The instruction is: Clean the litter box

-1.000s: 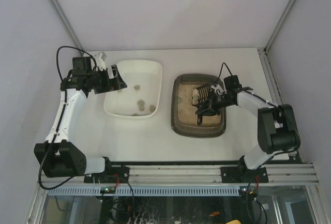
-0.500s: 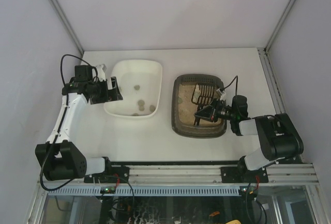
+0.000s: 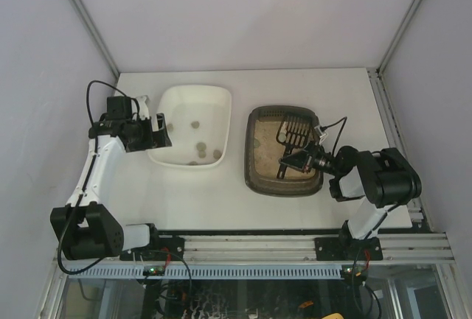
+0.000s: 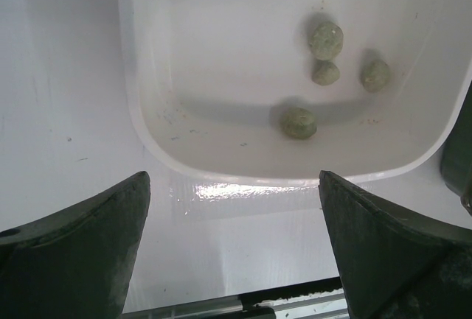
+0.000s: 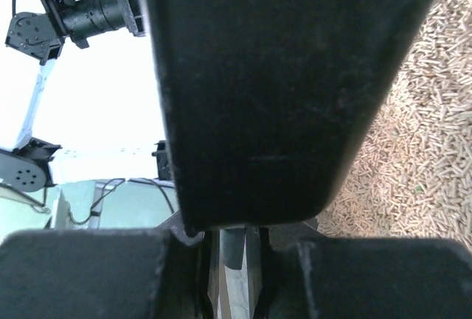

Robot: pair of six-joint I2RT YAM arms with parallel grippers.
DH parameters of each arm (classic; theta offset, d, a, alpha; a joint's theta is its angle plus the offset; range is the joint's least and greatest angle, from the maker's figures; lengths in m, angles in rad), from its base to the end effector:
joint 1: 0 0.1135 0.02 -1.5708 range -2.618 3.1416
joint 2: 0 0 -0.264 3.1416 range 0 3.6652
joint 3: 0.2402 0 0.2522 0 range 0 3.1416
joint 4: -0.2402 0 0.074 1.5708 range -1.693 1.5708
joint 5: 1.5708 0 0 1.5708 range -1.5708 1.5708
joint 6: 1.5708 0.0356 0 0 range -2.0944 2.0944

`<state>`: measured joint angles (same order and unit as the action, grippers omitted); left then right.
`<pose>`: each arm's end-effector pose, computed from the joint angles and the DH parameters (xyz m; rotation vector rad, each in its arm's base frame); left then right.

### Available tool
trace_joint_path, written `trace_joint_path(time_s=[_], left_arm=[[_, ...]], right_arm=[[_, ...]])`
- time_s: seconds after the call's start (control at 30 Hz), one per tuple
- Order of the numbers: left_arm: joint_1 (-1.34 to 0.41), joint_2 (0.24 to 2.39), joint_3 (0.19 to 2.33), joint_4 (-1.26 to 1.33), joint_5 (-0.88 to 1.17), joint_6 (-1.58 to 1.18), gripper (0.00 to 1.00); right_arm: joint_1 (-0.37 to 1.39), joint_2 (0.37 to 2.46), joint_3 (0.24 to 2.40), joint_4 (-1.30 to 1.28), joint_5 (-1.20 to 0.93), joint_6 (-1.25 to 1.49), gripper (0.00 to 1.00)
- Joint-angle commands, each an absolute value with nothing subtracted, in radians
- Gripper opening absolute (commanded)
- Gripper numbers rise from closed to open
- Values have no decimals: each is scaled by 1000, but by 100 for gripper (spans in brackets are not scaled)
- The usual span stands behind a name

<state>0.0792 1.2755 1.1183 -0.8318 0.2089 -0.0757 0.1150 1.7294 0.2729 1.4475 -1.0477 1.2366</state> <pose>0.2541 0.0128 0.2961 -0.1174 2.5462 -0.2657 0.2359 0.0583 0.1368 0.0787 1.9247 1.7898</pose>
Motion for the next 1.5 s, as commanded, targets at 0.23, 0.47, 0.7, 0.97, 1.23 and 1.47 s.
trace_joint_path(time_s=[0.23,0.47,0.7,0.97,1.23,1.47], left_arm=[[88,1207,1074,-781,209,-68,100],[89,1213,1088,-789,144,-85,100],[88,1206,1085,-782,155,-88,100],[88,1206,1091,-795,156,-90,100],[97,1227,1133,-830,132,-100,100],[135,1226,1131,-845,218,-80,100]], right_arm=[[117,1533,196,1445,-1000,1127,0],[94,1434,204,1355,-1009,1145,0],[97,1332,211,1196,-1003,1098,0],[128,1300,197,1163,-1048,1221,0],[181,1288,175,1435,-1107,1598,0],[137,1200,131,1485,-1032,1755,0]])
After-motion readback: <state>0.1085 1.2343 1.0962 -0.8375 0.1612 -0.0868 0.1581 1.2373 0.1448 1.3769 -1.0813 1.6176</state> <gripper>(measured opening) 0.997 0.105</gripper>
